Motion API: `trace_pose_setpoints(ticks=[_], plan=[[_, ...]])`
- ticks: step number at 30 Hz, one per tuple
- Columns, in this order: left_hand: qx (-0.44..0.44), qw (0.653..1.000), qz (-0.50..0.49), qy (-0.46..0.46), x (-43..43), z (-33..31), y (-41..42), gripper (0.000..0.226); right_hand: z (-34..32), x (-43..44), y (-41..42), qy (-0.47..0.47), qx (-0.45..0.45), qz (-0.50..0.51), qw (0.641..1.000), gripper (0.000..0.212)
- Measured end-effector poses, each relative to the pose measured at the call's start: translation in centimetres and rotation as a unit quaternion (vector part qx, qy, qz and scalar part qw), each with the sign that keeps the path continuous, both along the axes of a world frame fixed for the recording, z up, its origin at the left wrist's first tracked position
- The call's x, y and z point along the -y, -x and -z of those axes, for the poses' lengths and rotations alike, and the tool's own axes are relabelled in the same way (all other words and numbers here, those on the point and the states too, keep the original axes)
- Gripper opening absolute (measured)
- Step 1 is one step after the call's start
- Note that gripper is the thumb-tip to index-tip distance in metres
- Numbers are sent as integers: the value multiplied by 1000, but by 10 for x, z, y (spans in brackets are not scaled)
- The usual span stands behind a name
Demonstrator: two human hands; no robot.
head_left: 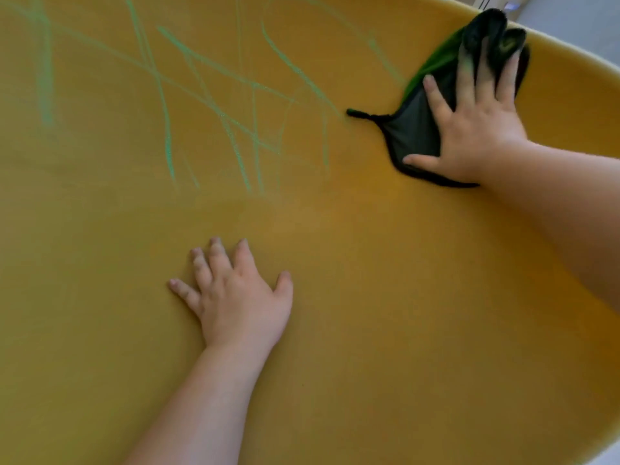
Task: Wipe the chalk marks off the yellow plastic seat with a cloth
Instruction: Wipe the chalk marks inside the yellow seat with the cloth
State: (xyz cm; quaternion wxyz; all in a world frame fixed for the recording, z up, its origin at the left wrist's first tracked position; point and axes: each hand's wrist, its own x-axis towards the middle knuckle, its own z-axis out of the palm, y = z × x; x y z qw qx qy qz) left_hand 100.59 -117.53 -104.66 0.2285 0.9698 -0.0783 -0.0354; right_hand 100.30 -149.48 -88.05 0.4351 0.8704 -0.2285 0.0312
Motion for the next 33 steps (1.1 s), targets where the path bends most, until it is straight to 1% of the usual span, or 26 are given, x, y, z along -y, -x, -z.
trace_pose_setpoints(ticks=[1, 2, 4, 5, 7, 9, 10, 11, 12, 13, 14, 15, 17, 18, 19, 20, 22, 23, 27, 29, 31, 32, 33], plan=[[0, 1000, -2, 1, 2, 0, 0, 81, 2, -3, -6, -5, 10, 1, 1000, 123], [0, 1000, -3, 2, 3, 0, 0, 81, 12, -11, -13, -31, 25, 3, 999, 125], [-2, 1000, -6, 4, 5, 0, -1, 82, 51, -38, -25, -110, 45, 1, 993, 130], [-2, 1000, -7, 4, 6, 0, -1, 82, 74, -57, -30, -155, 41, -8, 987, 128], [2, 1000, -12, 5, 6, 1, -1, 83, 112, -101, -35, -252, 18, -40, 967, 122], [8, 1000, -14, 11, 5, 0, 0, 83, 138, -137, -27, -320, -44, -100, 941, 114], [8, 1000, -13, 16, 4, 0, 0, 83, 144, -147, -19, -331, -94, -142, 928, 110], [6, 1000, -12, 21, 3, -1, -1, 82, 145, -148, -11, -323, -144, -183, 917, 105], [2, 1000, -12, 24, 2, -2, -1, 83, 139, -138, -7, -299, -181, -211, 913, 103], [-3, 1000, -12, 25, 1, -2, -1, 83, 127, -121, -7, -257, -195, -223, 920, 104], [-7, 1000, -12, 27, 1, -3, -1, 83, 111, -97, -10, -205, -183, -215, 937, 106], [-10, 1000, -10, 27, 0, -4, -1, 84, 91, -70, -16, -150, -150, -188, 959, 108], [-12, 999, -11, 28, 0, -5, -2, 83, 44, -26, -27, -58, -50, -100, 992, 111], [-13, 999, -12, 27, 1, -6, -3, 81, 25, -15, -31, -32, 0, -64, 997, 112], [-16, 999, -13, 27, 1, -7, -4, 80, 15, -13, -35, -33, 42, -42, 998, 113], [-17, 999, -15, 30, 2, -8, -5, 78, 15, -18, -42, -58, 78, -28, 995, 114], [-17, 999, -20, 38, 2, -10, -6, 75, 39, -41, -55, -149, 129, -7, 980, 122], [-15, 999, -22, 40, 2, -10, -6, 74, 58, -58, -61, -192, 133, -5, 972, 124], [-4, 998, -35, 47, 0, -11, -9, 71, 128, -132, -60, -320, 60, -44, 944, 116], [5, 998, -41, 57, -2, -12, -10, 69, 146, -158, -43, -346, -23, -84, 934, 111], [8, 997, -37, 60, -5, -10, -10, 69, 146, -157, -22, -330, -126, -134, 926, 107], [6, 998, -32, 58, -6, -9, -10, 69, 136, -143, -15, -302, -165, -150, 927, 107], [3, 998, -28, 55, -8, -9, -10, 70, 120, -121, -12, -253, -178, -151, 939, 110]])
